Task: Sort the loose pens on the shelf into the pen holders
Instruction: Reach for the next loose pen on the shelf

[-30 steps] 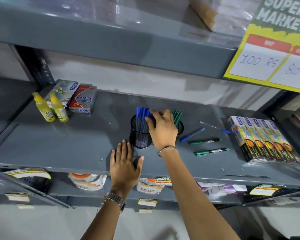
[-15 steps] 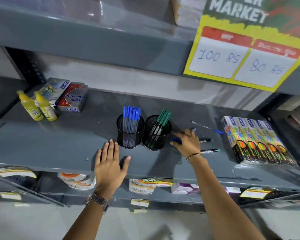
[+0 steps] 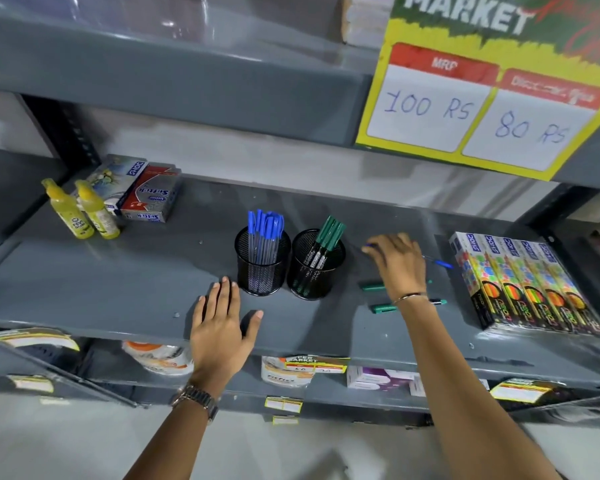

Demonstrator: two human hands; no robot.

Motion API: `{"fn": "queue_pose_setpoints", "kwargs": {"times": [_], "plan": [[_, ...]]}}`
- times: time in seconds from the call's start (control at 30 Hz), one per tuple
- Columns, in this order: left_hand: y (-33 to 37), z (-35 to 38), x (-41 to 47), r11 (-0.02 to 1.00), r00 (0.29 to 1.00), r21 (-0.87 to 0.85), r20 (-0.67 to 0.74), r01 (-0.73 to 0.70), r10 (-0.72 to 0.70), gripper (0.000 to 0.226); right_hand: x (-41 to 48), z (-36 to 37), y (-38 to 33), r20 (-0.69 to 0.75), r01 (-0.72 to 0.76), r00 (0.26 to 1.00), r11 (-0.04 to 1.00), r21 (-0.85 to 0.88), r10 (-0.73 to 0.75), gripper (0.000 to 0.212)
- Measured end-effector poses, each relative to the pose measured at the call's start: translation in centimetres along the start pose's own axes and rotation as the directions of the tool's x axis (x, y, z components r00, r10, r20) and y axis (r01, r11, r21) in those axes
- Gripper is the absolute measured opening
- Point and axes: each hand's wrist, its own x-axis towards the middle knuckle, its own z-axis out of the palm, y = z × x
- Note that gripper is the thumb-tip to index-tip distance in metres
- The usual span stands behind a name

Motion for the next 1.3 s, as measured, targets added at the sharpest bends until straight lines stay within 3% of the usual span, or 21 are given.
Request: {"fn": "queue_pose_setpoints", "kwargs": {"times": [0.1, 0.17, 0.23, 0.3, 0.4, 0.57, 0.67, 0.77, 0.93, 1.1, 1.23, 1.3], "plan": [[-0.1, 0.0, 0.0, 1.0, 1.0, -0.014, 0.015, 0.006, -0.006, 0.071, 1.7, -2.1, -0.9, -0.242, -0.103, 0.962, 0.989, 0.103, 0.126, 0.025], [-0.2, 0.0, 0.0, 1.0, 1.0, -0.014, 0.022, -0.001, 0.001, 0.072, 3.0, -3.9, -3.0, -0.401, -0.142, 0.879, 0.946, 0.293, 0.256, 0.017], [-0.2, -0.1, 0.0, 1.0, 1.0, -0.023, 0.03, -0.002, 0.003, 0.074, 4.3, -5.5, -6.2, -0.494, -0.094, 0.785, 0.86, 0.501, 0.374, 0.014], [-0.3, -0.1, 0.0, 0.999, 0.999, -0.052, 0.032, 0.005, -0.003, 0.076, 5.4, -6.2, -9.6, -0.53, -0.026, 0.734, 0.799, 0.601, 0.423, 0.014], [-0.3, -0.2, 0.1, 0.998, 0.999, -0.067, 0.041, 0.001, 0.002, 0.076, 6.1, -5.7, -14.5, -0.489, 0.014, 0.79, 0.787, 0.616, 0.369, 0.017], [-0.2, -0.3, -0.1, 0.995, 0.999, -0.096, 0.034, -0.011, 0.014, 0.072, 4.5, -1.6, -18.4, -0.218, -0.074, 0.946, 0.814, 0.576, 0.241, 0.013], [-0.3, -0.4, -0.1, 0.994, 0.999, -0.109, 0.04, -0.016, 0.02, 0.071, 3.5, 0.9, -18.5, -0.042, -0.173, 0.974, 0.845, 0.506, 0.225, 0.015], [-0.4, -0.3, 0.0, 0.993, 0.999, -0.112, 0.032, -0.019, 0.023, 0.071, 3.0, 2.4, -18.5, -0.038, -0.132, 0.987, 0.916, 0.378, 0.157, 0.016], [-0.4, -0.3, 0.0, 0.992, 0.999, -0.125, 0.031, -0.019, 0.023, 0.07, 2.7, 3.3, -18.0, -0.082, -0.149, 0.983, 0.974, 0.169, 0.164, 0.021], [-0.6, -0.1, 0.1, 0.992, 1.0, -0.126, 0.014, -0.015, 0.017, 0.072, 2.3, 2.8, -16.4, -0.104, -0.159, 0.976, 0.953, 0.259, 0.191, 0.023], [-0.3, 0.1, 0.1, 0.998, 0.999, -0.056, 0.025, -0.019, 0.021, 0.072, 2.3, 1.4, -9.7, -0.209, -0.335, 0.902, 0.918, 0.211, 0.377, 0.029], [-0.4, 0.3, 0.1, 0.999, 1.0, -0.031, 0.012, -0.021, 0.022, 0.07, 1.9, 1.2, -5.5, -0.183, -0.461, 0.854, 0.872, 0.167, 0.487, 0.032]]}}
